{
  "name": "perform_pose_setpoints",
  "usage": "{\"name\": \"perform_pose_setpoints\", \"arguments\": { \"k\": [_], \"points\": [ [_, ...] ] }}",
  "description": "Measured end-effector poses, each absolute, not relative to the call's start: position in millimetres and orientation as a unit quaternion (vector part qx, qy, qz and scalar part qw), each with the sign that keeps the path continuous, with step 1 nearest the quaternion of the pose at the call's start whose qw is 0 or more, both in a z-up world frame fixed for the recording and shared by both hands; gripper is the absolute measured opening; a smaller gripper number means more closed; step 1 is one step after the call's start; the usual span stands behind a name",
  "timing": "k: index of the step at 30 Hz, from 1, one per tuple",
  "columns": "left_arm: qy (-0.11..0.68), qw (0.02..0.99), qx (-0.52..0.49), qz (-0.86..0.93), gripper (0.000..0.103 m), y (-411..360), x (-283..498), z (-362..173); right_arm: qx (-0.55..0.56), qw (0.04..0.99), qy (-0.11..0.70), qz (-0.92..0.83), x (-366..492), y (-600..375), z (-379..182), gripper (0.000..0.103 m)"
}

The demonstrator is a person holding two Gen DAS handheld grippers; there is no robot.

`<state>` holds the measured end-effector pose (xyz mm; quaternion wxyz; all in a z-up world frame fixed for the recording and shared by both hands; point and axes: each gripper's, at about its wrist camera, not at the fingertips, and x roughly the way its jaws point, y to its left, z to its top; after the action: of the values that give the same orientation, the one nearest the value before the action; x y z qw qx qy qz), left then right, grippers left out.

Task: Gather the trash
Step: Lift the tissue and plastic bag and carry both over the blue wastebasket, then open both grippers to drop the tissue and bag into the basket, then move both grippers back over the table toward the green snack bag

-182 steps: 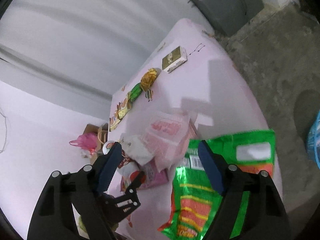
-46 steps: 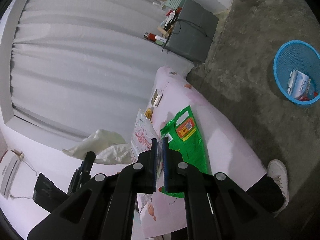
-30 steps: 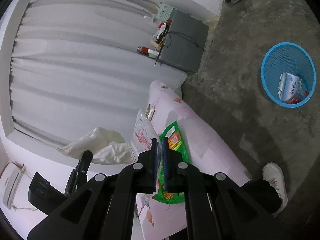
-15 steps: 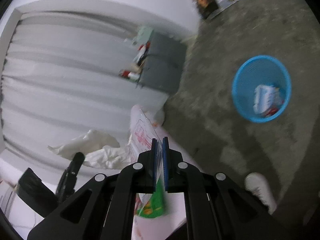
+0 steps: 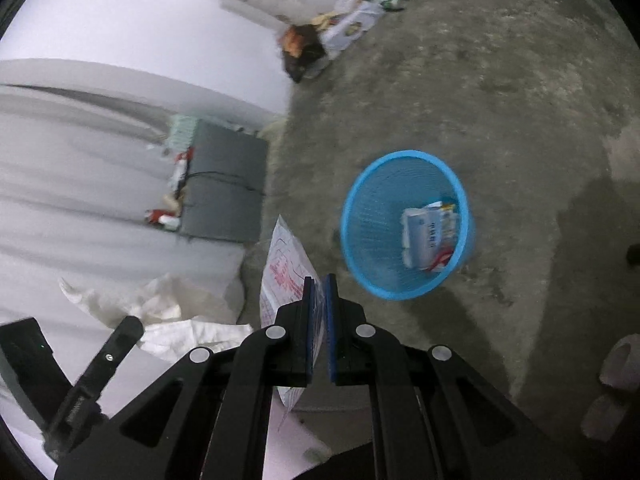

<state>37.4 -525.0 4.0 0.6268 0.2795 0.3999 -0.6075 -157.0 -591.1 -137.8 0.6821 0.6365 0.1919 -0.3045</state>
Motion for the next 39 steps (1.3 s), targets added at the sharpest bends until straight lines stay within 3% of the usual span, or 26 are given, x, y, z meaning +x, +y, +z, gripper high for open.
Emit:
{"name": "perform_pose_setpoints", "arguments": {
  "k": [6, 8, 9, 10, 14, 16, 27, 32, 39],
  "points": [
    [0.446, 0.622, 0.247, -0.594, 0.009, -575.7, 53.9, -58.4, 0.641, 0.652, 0.21, -0.346, -139.8, -629.8, -193.4, 0.01],
    [0.456, 0.618, 0.233, -0.596, 0.041, -584.9, 55.3, -72.4, 0.645, 0.64, 0.22, -0.355, -133.9, -639.0, -217.6, 0.029],
    [0.46, 0.622, 0.23, -0.59, 0.045, -588.2, 56.3, -81.1, 0.643, 0.636, 0.225, -0.363, -132.5, -641.9, -227.5, 0.045],
    [0.461, 0.623, 0.229, -0.588, 0.046, -591.9, 57.3, -85.4, 0.636, 0.628, 0.238, -0.38, -130.6, -646.0, -241.4, 0.048],
    [0.473, 0.617, 0.226, -0.587, 0.047, -593.1, 59.4, -89.9, 0.644, 0.596, 0.257, -0.406, -140.0, -645.3, -275.0, 0.048],
    [0.465, 0.621, 0.222, -0.591, 0.053, -586.6, 62.1, -81.7, 0.651, 0.595, 0.245, -0.402, -148.3, -637.6, -276.0, 0.048],
    [0.39, 0.645, 0.207, -0.624, 0.069, -503.7, 48.6, 11.4, 0.543, 0.662, 0.266, -0.443, -159.4, -576.1, -187.9, 0.069],
    [0.336, 0.678, 0.196, -0.624, 0.082, -434.0, 49.7, 65.8, 0.458, 0.725, 0.28, -0.432, -142.7, -540.5, -126.8, 0.083],
    [0.308, 0.728, 0.158, -0.592, 0.084, -333.0, 68.0, 108.1, 0.365, 0.781, 0.294, -0.412, -109.6, -491.7, -58.4, 0.094]
  ]
}}
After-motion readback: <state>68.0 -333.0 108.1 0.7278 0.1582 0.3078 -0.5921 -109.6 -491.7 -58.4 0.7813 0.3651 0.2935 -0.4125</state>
